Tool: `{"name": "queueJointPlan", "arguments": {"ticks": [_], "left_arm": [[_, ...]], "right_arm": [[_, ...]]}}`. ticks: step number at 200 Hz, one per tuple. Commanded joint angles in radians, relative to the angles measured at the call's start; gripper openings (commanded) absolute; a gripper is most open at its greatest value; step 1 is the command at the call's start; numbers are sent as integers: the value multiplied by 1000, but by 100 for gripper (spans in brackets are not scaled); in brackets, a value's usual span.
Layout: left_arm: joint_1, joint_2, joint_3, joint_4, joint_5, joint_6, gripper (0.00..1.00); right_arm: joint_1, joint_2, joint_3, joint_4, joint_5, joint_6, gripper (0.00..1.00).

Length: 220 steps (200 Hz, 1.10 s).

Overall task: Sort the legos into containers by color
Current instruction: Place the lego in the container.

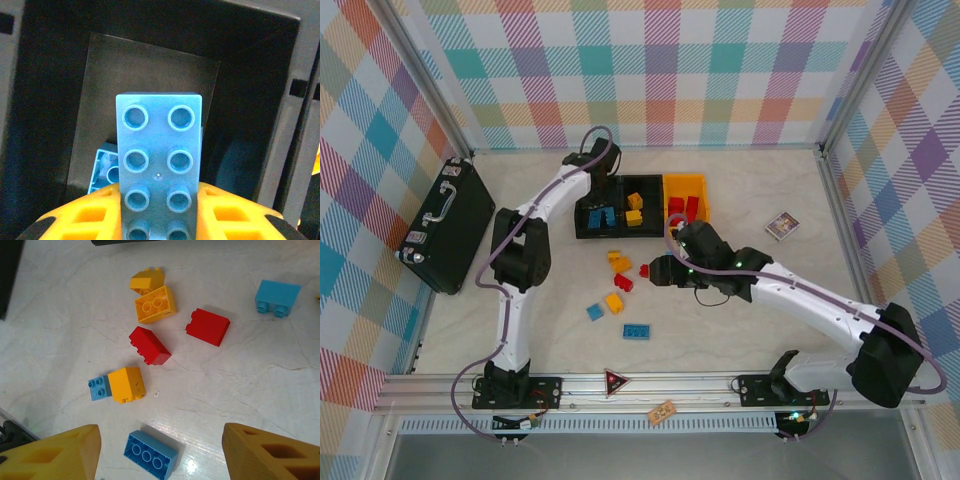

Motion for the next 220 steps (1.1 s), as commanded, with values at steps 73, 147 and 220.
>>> {"name": "queueJointPlan", "arguments": {"ticks": [73, 147, 220], "left_arm": [[5, -12, 53, -64, 3, -7, 56], [-37, -236, -140, 8, 60, -5, 55], [-59, -504, -451, 106, 164, 2, 55]], "right_arm": [[0, -39, -30, -15, 19, 14, 65], [-2, -40, -26, -47, 51, 12, 66], [-29, 28, 26, -119, 103, 53, 66]]}}
